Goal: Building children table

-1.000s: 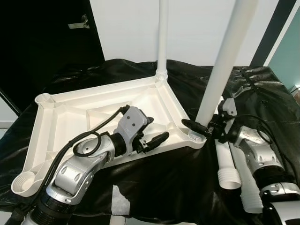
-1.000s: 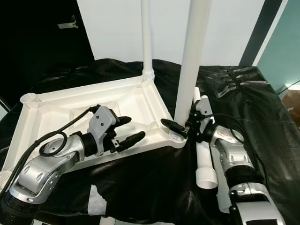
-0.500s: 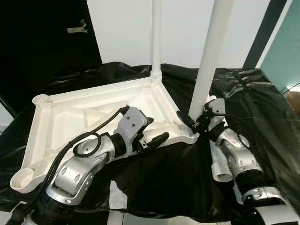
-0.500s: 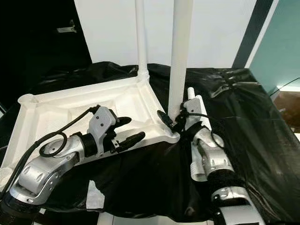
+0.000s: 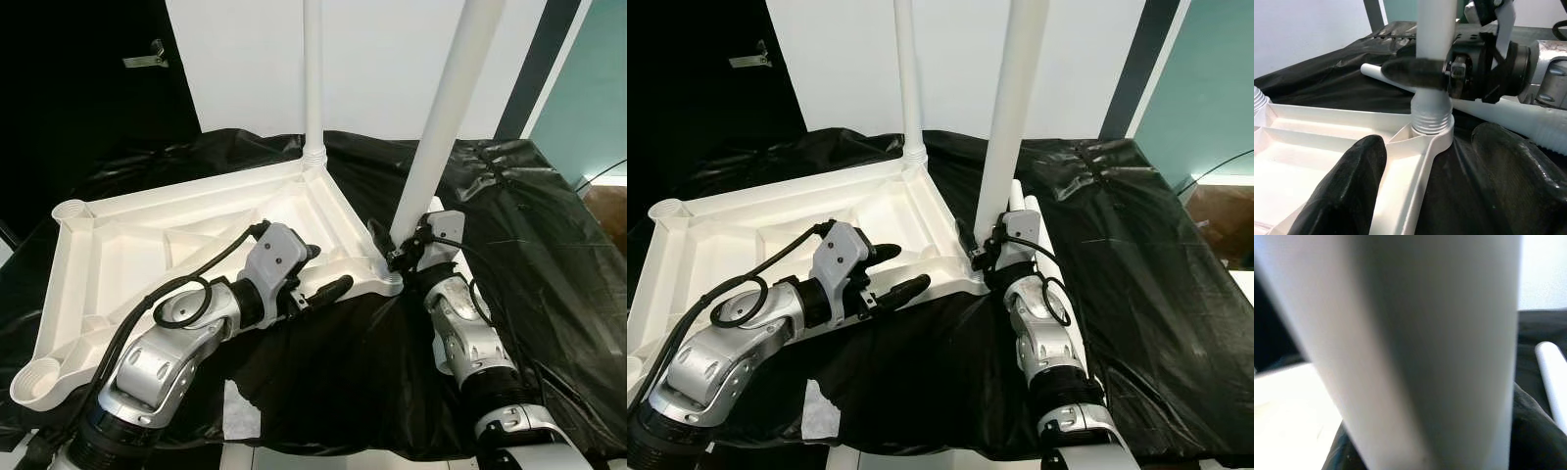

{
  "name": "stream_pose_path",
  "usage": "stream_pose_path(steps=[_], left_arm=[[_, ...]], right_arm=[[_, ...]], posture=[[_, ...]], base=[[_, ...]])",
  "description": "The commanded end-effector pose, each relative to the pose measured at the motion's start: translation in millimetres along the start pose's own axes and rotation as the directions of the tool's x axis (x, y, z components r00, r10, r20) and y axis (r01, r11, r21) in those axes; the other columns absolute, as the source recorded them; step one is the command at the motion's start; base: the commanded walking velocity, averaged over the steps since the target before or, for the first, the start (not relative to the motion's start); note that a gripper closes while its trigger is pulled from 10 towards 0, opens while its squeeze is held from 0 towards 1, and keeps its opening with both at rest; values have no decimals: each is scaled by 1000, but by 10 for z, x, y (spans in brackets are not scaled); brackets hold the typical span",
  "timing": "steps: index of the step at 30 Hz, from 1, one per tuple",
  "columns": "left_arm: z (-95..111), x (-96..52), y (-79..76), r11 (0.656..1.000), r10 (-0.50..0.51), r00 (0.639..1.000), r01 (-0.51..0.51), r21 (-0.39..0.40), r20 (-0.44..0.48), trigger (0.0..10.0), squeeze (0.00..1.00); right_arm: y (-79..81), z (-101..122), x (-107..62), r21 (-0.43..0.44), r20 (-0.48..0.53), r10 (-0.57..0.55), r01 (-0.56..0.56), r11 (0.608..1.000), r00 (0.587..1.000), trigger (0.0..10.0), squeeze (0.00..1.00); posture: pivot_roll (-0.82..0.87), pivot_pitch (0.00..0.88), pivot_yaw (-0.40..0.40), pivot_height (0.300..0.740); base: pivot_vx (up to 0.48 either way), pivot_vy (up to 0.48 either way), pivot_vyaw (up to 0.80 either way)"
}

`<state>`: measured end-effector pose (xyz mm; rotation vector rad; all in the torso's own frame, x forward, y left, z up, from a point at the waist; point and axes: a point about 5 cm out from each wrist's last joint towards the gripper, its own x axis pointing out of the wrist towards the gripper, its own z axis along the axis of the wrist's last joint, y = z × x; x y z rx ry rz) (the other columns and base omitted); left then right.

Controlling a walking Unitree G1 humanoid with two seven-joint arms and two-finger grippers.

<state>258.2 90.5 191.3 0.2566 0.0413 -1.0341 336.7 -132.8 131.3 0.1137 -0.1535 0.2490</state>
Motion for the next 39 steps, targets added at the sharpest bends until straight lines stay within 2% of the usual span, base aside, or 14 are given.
stream_pose_path(steps=[1, 2, 5, 9, 10, 14, 21, 23, 32, 33, 34, 37, 38, 39], left_arm=[[5, 9, 2, 1000, -23, 1000, 23, 5, 0, 10000, 0], [12, 15, 2, 1000, -22, 1000, 22, 5, 2, 10000, 0], [22, 14, 4, 1000, -20, 1000, 20, 6, 4, 10000, 0], [24, 11, 5, 1000, -20, 1000, 20, 6, 5, 10000, 0], [31, 10, 1, 1000, -19, 1000, 19, 6, 7, 10000, 0], [34, 7, -6, 1000, -20, 1000, 20, 5, 8, 10000, 0], [34, 5, 13, 1000, -16, 1000, 16, 7, 9, 10000, 0], [30, 10, 15, 1000, -17, 1000, 17, 7, 11, 10000, 0], [32, 17, 26, 1000, -20, 1000, 20, -6, 20, 10000, 0], [39, 21, 36, 1000, -22, 999, 22, -17, 26, 10000, 59], [48, 23, 50, 999, -19, 999, 21, -36, 36, 10000, 780], [55, 24, 59, 999, -18, 999, 20, -48, 42, 10000, 780], [75, 21, 81, 998, -14, 998, 18, -67, 57, 10000, 1000], [104, 20, 106, 997, -8, 997, 13, -71, 73, 10000, 1000]], right_arm=[[-72, -293, -128, 38, -154, -62, 69, 997, 986, 10000, 0], [-68, -297, -126, 62, -163, -98, 109, 992, 982, 10000, 0], [-47, -311, -127, 13, -178, -196, 201, 979, 964, 10000, 0], [-35, -319, -132, -9, -183, -235, 238, 971, 955, 10000, 0], [39, -328, -120, -10, -184, -242, 244, 970, 953, 10000, 0], [176, -320, -92, -29, -173, -203, 201, 979, 964, 10000, 0], [152, -357, -126, -134, -197, -138, 113, 984, 971, 10000, 0], [99, -338, -156, -144, -184, -98, 72, 987, 978, 10000, 0], [-46, -99, -131, -156, -84, -82, 68, 985, 993, 10000, 0], [-92, 19, -100, -133, -42, -83, 77, 988, 996, 10000, 0], [-135, 135, -67, -137, -2, -88, 87, 987, 996, 10000, 0], [-160, 210, -48, -141, 24, -91, 94, 986, 996, 10000, 0], [-173, 290, -16, -146, 35, -81, 85, 986, 996, 10000, 0], [-182, 350, 16, -140, 27, -64, 67, 988, 998, 10000, 0]], posture=[[-2, 12, 2, 740], [-2, 12, 1, 740], [-3, 11, 1, 740], [-3, 11, 1, 740], [-2, 13, 2, 740], [-2, 13, 3, 740], [-8, 10, 5, 740], [-10, 10, 5, 740], [-16, 9, 3, 740], [-16, 5, 1, 740], [-18, 4, 0, 740], [-18, 4, 0, 740], [-18, 0, -4, 740], [-17, 0, -8, 740]], base=[[0, 0, 0], [0, 0, 0], [0, 0, 0], [0, 0, 0], [0, 0, 0], [0, 0, 0], [0, 0, 0], [0, 0, 0], [0, 0, 0], [0, 0, 0], [0, 0, 0], [0, 0, 0], [0, 0, 0], [0, 0, 0]])
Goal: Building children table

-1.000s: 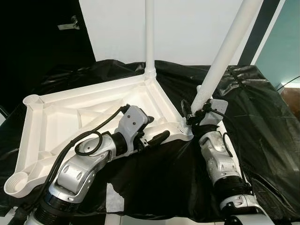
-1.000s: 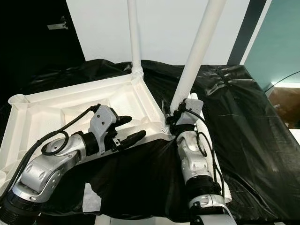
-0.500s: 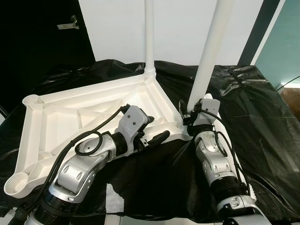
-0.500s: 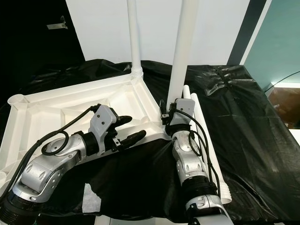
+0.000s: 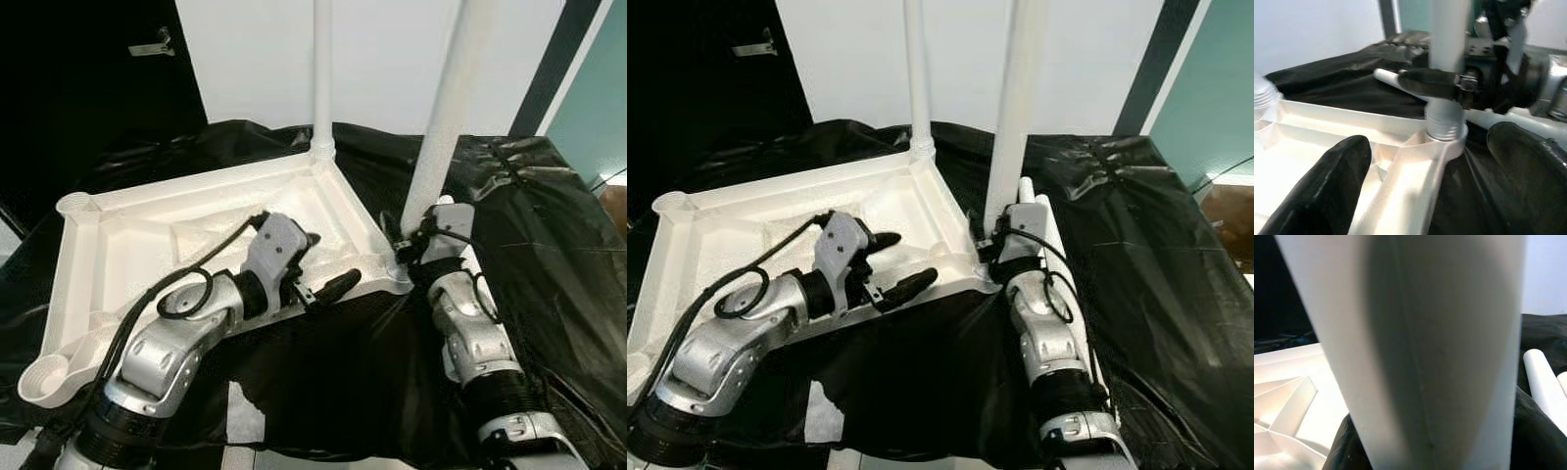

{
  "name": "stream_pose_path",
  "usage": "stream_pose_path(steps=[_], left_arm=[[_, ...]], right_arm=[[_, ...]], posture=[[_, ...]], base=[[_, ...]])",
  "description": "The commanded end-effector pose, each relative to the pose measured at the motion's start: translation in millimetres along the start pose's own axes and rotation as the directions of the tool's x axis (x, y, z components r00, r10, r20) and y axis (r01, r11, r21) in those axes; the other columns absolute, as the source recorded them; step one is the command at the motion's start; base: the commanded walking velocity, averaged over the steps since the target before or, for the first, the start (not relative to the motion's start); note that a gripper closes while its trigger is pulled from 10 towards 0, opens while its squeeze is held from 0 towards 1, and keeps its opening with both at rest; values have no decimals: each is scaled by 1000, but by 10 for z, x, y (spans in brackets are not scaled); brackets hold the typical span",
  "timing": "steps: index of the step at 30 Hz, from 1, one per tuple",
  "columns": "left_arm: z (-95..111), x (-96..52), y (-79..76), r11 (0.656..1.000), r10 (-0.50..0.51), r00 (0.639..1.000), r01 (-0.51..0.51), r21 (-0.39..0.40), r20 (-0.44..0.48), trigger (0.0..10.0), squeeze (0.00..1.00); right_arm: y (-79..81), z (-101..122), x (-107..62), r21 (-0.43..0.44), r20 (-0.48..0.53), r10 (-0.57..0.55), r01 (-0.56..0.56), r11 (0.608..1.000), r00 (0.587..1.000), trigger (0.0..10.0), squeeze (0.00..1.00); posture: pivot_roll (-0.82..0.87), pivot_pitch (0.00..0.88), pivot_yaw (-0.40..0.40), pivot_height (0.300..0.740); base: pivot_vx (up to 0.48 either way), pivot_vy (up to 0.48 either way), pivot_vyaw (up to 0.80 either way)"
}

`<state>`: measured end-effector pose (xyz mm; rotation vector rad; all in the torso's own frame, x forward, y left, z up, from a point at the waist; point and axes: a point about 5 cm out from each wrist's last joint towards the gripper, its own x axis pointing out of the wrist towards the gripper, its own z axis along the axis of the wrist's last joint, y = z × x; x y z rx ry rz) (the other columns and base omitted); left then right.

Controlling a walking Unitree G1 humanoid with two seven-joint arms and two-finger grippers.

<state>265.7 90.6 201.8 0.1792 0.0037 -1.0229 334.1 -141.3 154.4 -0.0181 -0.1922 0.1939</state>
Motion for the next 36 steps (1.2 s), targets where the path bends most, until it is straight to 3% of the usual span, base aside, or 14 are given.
stream_pose_path(steps=[1, 6, 7, 10, 11, 15, 16, 18, 20, 23, 27, 33, 36], left_arm=[[10, 1, 21, 999, -27, 1000, 27, -25, 6, 10000, 1000], [113, 30, 71, 1000, -10, 998, 12, -26, 61, 10000, 1000], [166, 58, 69, 999, -21, 996, 24, -32, 91, 10000, 467], [200, 77, 65, 999, -30, 993, 34, -35, 111, 10000, 467], [243, 109, 57, 998, -41, 990, 46, -36, 134, 10000, 0], [315, 198, 26, 996, -69, 983, 76, -36, 169, 10000, 0], [365, 255, -7, 994, -93, 976, 104, -45, 199, 10000, 0], [365, 255, -7, 994, -93, 976, 104, -45, 199, 10000, 0], [481, 348, -49, 984, -137, 956, 160, -72, 261, 10000, 0], [513, 371, -52, 982, -146, 950, 173, -77, 275, 10000, 0], [597, 477, 11, 978, -173, 941, 199, -63, 292, 10000, 0], [613, 481, 77, 977, -175, 939, 203, -66, 296, 10000, 0], [695, 426, 103, 949, -231, 905, 291, -124, 358, 10000, 0]], right_arm=[[-141, 90, 31, -3, -3, -23, 23, 1000, 1000, 10000, 0], [-121, 177, 87, -43, -18, 80, -81, 996, 997, 10000, 0], [-89, 184, 98, -62, -32, 138, -140, 988, 990, 10000, 0], [-67, 186, 103, -71, -42, 175, -178, 982, 984, 10000, 0], [-46, 194, 109, -88, -41, 212, -215, 973, 976, 10000, 0], [11, 171, 106, -98, -66, 294, -300, 949, 953, 10000, 0], [57, 160, 94, -104, -75, 351, -357, 928, 933, 10000, 0], [57, 160, 94, -104, -75, 351, -357, 928, 933, 10000, 0], [138, 150, 55, -112, -102, 459, -469, 876, 882, 10000, 0], [155, 155, 41, -113, -110, 487, -498, 860, 866, 10000, 0], [180, 182, -46, -131, -157, 614, -632, 763, 774, 10000, 0], [144, 208, -71, -134, -170, 646, -667, 733, 744, 10000, 0], [90, 264, -151, -93, -168, 724, -742, 664, 669, 10000, 0]], posture=[[-17, 0, -8, 740], [-17, 0, -14, 740], [-15, 0, -19, 740], [-15, 0, -19, 740], [-14, 0, -20, 740], [-13, 0, -19, 740], [-15, 0, -18, 740], [-15, 0, -18, 740], [-16, 0, -16, 740], [-16, 0, -16, 740], [-28, 0, -12, 740], [-35, 0, -9, 740], [-37, 0, -4, 740]], base=[[0, 0, 0], [0, 0, 0], [0, 0, 0], [0, 0, 0], [0, 0, 0], [0, 0, 0], [0, 0, 0], [0, 0, 0], [0, 0, 0], [0, 0, 0], [0, 0, 0], [0, 0, 0], [0, 0, 0]])
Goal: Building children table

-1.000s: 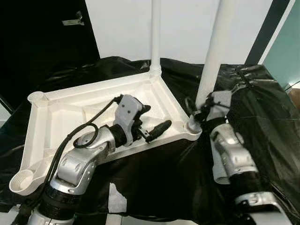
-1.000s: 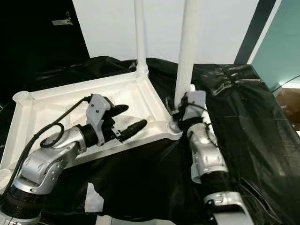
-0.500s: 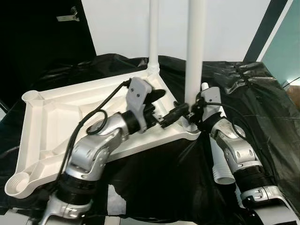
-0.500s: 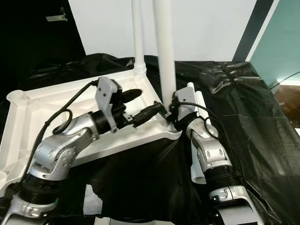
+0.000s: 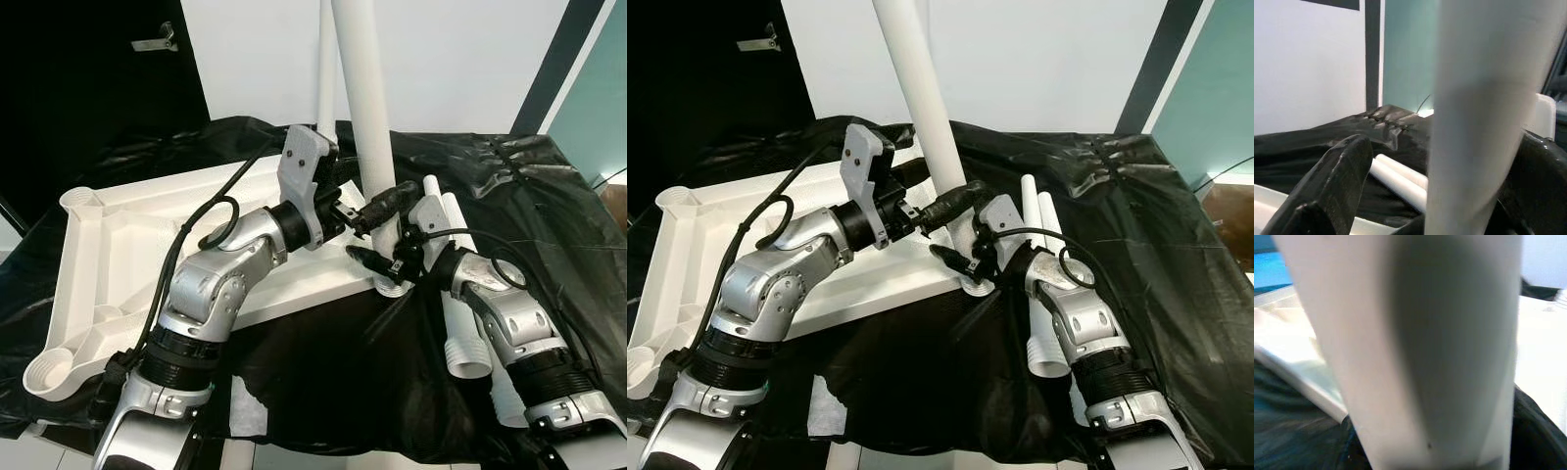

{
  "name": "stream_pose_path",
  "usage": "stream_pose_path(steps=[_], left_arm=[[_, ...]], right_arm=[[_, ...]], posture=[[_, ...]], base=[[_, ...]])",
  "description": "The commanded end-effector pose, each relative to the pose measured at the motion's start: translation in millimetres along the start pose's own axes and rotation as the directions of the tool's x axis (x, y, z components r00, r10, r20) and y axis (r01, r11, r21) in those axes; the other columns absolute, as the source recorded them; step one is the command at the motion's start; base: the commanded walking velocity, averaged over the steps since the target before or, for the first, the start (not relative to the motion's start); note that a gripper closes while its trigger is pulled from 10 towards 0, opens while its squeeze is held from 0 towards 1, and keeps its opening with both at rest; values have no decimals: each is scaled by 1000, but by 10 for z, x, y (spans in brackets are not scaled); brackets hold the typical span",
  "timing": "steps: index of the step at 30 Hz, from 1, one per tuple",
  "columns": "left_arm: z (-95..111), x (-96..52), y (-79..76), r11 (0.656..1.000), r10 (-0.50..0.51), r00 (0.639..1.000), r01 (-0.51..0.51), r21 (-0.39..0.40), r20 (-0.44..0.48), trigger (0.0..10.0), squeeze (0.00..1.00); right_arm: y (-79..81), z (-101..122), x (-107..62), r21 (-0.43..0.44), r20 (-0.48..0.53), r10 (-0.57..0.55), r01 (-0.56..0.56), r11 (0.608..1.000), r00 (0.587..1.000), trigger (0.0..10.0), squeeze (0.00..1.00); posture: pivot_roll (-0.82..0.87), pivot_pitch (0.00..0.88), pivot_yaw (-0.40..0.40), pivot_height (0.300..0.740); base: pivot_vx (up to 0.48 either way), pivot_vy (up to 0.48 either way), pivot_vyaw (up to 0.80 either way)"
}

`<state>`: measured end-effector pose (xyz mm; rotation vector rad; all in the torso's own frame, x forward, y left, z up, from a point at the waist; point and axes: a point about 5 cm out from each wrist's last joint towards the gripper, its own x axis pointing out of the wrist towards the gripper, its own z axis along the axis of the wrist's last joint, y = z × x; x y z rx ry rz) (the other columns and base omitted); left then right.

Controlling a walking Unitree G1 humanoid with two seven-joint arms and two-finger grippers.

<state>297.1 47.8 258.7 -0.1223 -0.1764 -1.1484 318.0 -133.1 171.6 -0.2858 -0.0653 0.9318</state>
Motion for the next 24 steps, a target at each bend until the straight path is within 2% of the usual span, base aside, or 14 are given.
stream_pose_path(steps=[1, 3, 4, 5, 7, 9, 11, 12, 13, 14, 19, 23, 24], left_arm=[[99, -18, -50, 987, -156, 987, 157, -35, 41, 10000, 0], [136, -33, -59, 980, -186, 981, 190, -61, 61, 10000, 0], [193, -58, -96, 963, -246, 965, 254, -91, 89, 10000, 0], [208, -60, -119, 956, -268, 959, 277, -98, 96, 10000, 0], [213, -58, -132, 952, -280, 955, 289, -101, 98, 10000, 0], [188, -29, -208, 938, -329, 940, 336, -88, 86, 5843, 0], [186, -19, -221, 936, -332, 939, 339, -92, 87, 5843, 0], [185, 0, -244, 934, -337, 937, 345, -91, 88, 4039, 0], [187, 16, -263, 934, -341, 936, 348, -86, 84, 9216, 0], [189, 27, -274, 934, -343, 936, 349, -82, 81, 10000, 0], [143, 70, -262, 945, -321, 946, 323, -61, 40, 10000, 0], [152, 72, -241, 949, -306, 951, 308, -60, 40, 9843, 0], [165, 77, -222, 954, -291, 956, 293, -59, 46, 6235, 0]], right_arm=[[12, 58, -53, 10, 21, 68, -68, 998, 997, 10000, 0], [12, 66, -84, 11, 17, 100, -100, 995, 995, 10000, 0], [-12, 62, -128, -3, -6, 132, -132, 991, 991, 10000, 0], [-30, 54, -143, -6, -19, 141, -141, 990, 990, 10000, 0], [-41, 49, -149, -7, -27, 146, -146, 989, 989, 10000, 0], [-62, 46, -149, -21, -46, 172, -173, 985, 984, 10000, 0], [-68, 47, -142, -25, -49, 172, -173, 985, 984, 10000, 0], [-72, 52, -128, -25, -50, 176, -178, 984, 983, 10000, 0], [-77, 59, -117, -28, -53, 182, -183, 983, 982, 10000, 0], [-78, 66, -105, -28, -52, 186, -188, 982, 981, 10000, 0], [-62, 89, -52, -30, -46, 209, -211, 977, 977, 10000, 0], [-50, 87, -34, -34, -50, 219, -221, 975, 974, 10000, 0], [-44, 88, -26, -35, -50, 223, -225, 974, 974, 10000, 0]], posture=[[-37, 0, -4, 740], [-38, 0, -2, 740], [-36, 0, -2, 740], [-35, 0, -2, 740], [-35, 0, -2, 740], [-36, 0, -3, 740], [-36, 0, -3, 740], [-37, 0, -4, 740], [-38, 0, -3, 740], [-38, 0, -3, 740], [-32, 0, -4, 740], [-32, 0, -3, 740], [-32, 0, -3, 740]], base=[[0, 0, 0], [0, 0, 0], [0, 0, 0], [0, 0, 0], [0, 0, 0], [0, 0, 0], [0, 0, 0], [0, 0, 0], [0, 0, 0], [0, 0, 0], [0, 0, 0], [0, 0, 0], [0, 0, 0]])
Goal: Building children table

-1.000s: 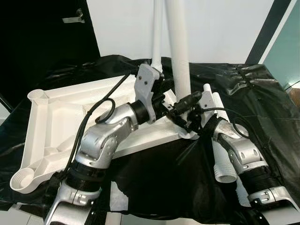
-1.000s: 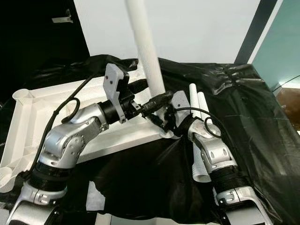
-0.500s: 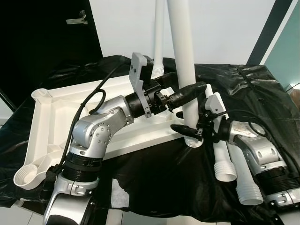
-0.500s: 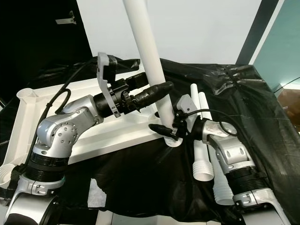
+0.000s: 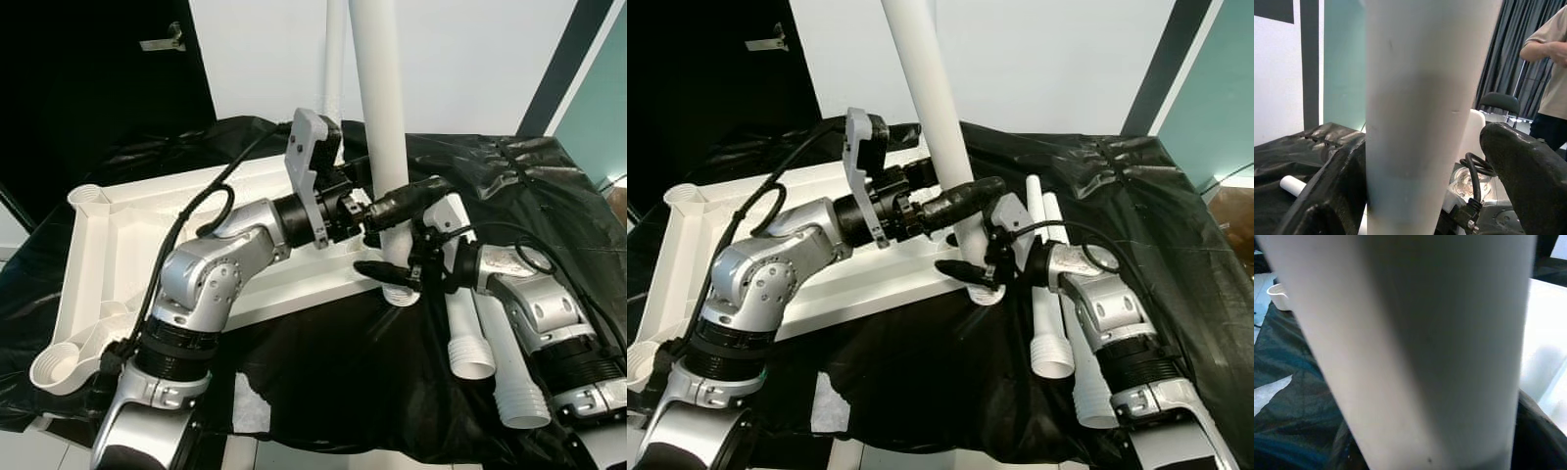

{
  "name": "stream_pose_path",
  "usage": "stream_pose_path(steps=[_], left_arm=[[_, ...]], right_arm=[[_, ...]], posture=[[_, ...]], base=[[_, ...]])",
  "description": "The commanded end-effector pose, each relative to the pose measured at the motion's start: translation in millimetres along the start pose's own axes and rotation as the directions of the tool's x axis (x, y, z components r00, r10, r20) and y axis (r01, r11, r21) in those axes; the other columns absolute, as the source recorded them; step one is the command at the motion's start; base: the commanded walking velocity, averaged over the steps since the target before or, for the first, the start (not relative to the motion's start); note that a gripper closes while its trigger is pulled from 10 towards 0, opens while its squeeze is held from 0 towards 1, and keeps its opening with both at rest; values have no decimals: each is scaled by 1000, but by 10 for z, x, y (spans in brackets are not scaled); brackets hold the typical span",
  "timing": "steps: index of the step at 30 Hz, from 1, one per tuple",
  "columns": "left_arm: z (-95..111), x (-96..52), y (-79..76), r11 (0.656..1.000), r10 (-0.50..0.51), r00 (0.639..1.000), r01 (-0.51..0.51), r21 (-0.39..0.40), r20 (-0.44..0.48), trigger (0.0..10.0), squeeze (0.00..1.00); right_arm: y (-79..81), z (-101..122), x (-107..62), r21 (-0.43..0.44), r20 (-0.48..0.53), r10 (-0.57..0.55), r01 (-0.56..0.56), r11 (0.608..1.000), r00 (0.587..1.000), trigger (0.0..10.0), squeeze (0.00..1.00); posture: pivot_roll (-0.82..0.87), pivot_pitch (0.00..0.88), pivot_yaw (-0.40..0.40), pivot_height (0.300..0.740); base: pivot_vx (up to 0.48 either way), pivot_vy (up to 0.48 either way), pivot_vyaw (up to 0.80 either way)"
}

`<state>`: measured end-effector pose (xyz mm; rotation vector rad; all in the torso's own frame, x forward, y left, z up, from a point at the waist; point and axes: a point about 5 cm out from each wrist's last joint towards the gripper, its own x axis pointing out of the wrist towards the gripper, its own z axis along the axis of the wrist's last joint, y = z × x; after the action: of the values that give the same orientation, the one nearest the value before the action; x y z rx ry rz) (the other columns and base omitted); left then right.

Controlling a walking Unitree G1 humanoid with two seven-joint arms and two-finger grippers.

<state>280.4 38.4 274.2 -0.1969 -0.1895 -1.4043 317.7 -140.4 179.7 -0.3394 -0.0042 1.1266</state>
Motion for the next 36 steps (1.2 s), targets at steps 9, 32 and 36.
stream_pose_path(steps=[9, 32, 36], left_arm=[[65, 32, 10, 1000, -28, 999, 27, 8, 18, 0, 0], [104, 129, 121, 971, 229, 973, -229, 72, 12, 10000, 0], [132, 180, 159, 936, 334, 942, -334, 115, 20, 10000, 0]], right_arm=[[3, 23, 55, -18, -1, 30, -30, 999, 1000, 10000, 0], [-83, 46, 188, 81, 62, -345, 340, 937, 936, 10000, 0], [-20, 35, 311, 129, 51, -468, 459, 879, 882, 10000, 0]], posture=[[-31, 0, -2, 740], [-22, 0, -6, 740], [-21, 0, -5, 740]], base=[[0, 0, 0], [0, 0, 0], [0, 0, 0]])
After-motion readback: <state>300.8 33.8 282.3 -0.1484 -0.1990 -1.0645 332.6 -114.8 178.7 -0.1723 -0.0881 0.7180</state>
